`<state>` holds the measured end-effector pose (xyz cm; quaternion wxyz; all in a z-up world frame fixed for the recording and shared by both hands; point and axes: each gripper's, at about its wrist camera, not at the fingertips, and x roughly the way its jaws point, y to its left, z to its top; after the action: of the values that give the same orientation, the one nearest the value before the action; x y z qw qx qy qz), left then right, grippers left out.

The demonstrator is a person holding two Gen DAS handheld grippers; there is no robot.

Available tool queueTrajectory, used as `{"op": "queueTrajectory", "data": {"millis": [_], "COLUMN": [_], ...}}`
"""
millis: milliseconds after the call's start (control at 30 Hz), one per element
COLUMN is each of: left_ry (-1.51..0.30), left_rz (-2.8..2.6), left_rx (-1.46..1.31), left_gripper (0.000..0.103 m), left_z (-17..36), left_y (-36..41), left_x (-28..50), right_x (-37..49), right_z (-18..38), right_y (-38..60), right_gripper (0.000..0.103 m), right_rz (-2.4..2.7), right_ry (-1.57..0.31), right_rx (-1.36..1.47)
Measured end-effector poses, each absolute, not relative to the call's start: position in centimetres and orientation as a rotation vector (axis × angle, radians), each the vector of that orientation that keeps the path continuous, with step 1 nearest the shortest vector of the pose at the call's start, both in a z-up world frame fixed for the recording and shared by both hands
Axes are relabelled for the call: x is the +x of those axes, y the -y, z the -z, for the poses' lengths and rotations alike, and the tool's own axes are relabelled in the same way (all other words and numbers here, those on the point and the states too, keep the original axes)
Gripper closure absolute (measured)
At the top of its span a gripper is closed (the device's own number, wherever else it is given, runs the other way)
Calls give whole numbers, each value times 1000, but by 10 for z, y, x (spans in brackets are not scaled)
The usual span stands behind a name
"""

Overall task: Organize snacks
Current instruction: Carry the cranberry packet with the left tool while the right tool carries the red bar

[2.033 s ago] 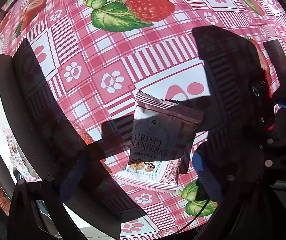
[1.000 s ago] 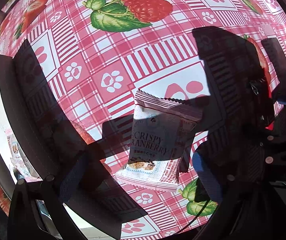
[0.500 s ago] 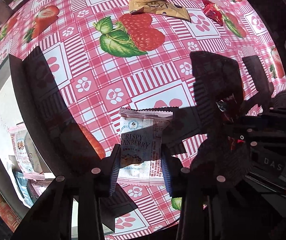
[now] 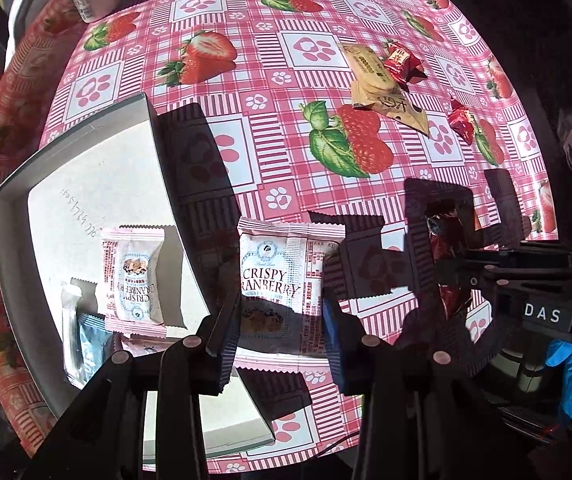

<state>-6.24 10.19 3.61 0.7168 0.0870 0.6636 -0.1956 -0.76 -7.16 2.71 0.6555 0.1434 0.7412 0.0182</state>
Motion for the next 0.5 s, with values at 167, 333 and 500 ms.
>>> {"op": "queueTrajectory", "data": {"millis": [167, 333, 500], "left_ry": [-1404, -1381, -1397], "left_rz": [376, 284, 191], "left_rx": [153, 102, 62], "left_gripper": [61, 61, 61], "left_z": [-55, -61, -54], "left_y": [-134, -171, -211], "left_x": [-56, -44, -36], "right_x": [25, 42, 50], "right_z": [-33, -37, -45], "right_y": [29, -27, -71], "right_gripper": [81, 81, 81], "right_rz": [-127, -222, -309], "right_ry": [-1667, -1652, -1639], "right_rx": [277, 207, 158]}}
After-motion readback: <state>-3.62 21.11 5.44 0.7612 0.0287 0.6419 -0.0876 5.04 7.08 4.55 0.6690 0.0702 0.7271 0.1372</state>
